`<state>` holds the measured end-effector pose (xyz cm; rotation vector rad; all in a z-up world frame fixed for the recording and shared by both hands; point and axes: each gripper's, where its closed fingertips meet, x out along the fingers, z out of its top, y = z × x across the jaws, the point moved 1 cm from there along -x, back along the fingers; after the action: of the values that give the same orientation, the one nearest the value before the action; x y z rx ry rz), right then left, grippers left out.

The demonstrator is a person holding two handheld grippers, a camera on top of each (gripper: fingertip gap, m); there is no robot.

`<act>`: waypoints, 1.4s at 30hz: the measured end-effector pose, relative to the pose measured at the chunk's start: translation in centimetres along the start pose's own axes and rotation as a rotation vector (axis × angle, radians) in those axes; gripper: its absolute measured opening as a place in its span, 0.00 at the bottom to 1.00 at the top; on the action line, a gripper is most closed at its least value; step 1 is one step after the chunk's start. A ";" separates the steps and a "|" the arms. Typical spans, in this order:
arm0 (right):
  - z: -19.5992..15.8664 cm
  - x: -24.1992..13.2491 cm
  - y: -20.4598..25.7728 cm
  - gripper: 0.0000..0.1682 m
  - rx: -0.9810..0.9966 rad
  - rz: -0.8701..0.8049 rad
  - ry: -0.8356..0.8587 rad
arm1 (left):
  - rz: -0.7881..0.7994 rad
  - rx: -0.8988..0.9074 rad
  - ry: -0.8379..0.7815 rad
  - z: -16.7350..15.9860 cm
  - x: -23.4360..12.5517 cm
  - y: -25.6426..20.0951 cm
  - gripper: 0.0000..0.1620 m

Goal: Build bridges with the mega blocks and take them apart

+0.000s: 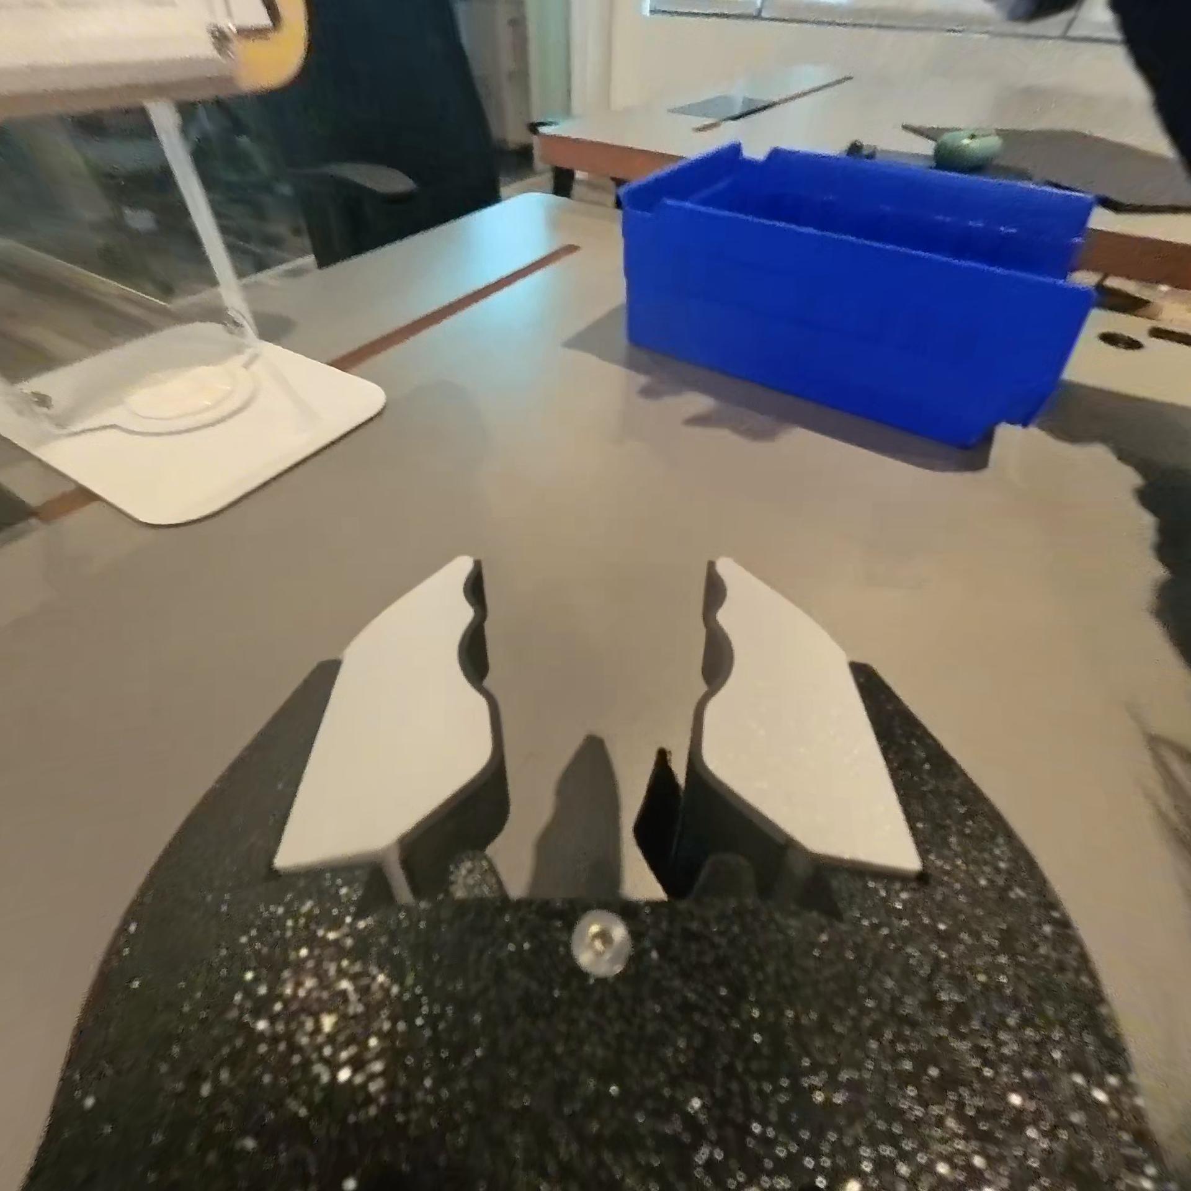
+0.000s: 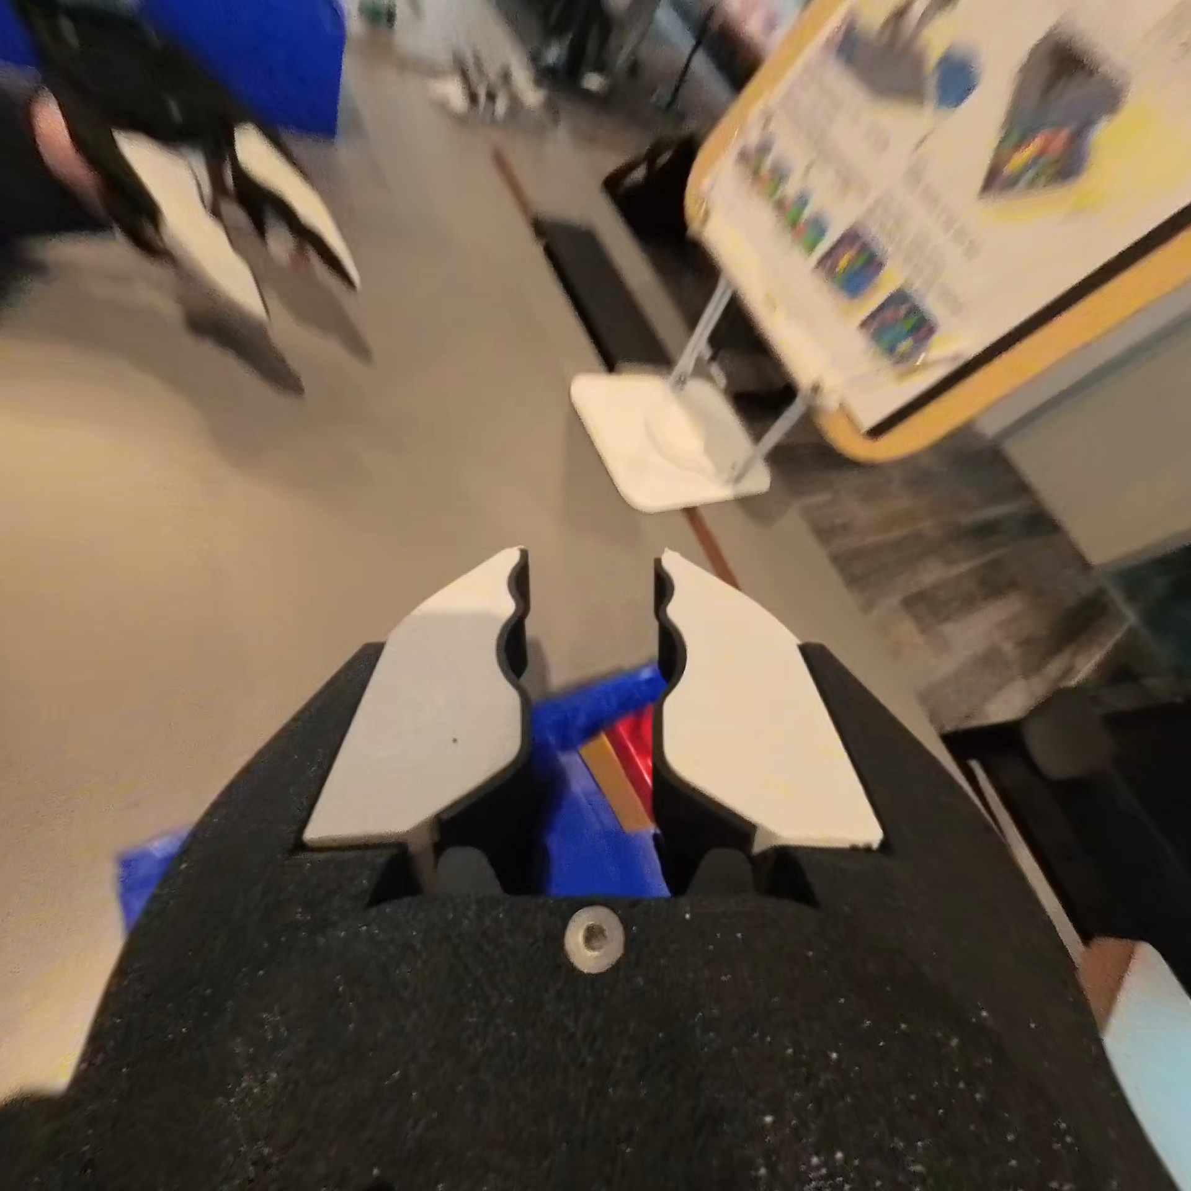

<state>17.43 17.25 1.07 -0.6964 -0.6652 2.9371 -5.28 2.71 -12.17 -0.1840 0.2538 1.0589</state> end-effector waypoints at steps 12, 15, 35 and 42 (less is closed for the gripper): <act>8.6 10.0 11.7 0.19 0.294 -0.237 -0.220 | 0.306 -0.057 -0.102 2.2 -6.5 3.1 0.39; 9.1 13.8 12.8 0.19 0.417 -0.264 -0.315 | 0.370 -0.105 -0.114 1.8 -9.8 3.2 0.38; 6.2 22.4 15.8 0.17 0.278 -0.536 -0.390 | 0.876 -0.294 0.383 -7.6 -36.1 20.4 0.38; 6.6 22.8 16.7 0.13 0.242 -0.492 -0.434 | 0.889 -0.481 0.552 -12.4 -33.2 26.3 0.33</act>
<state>-5.12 2.85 -10.16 0.1242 -0.4090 2.6351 -45.22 -15.78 -15.03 -0.8589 0.6067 1.9377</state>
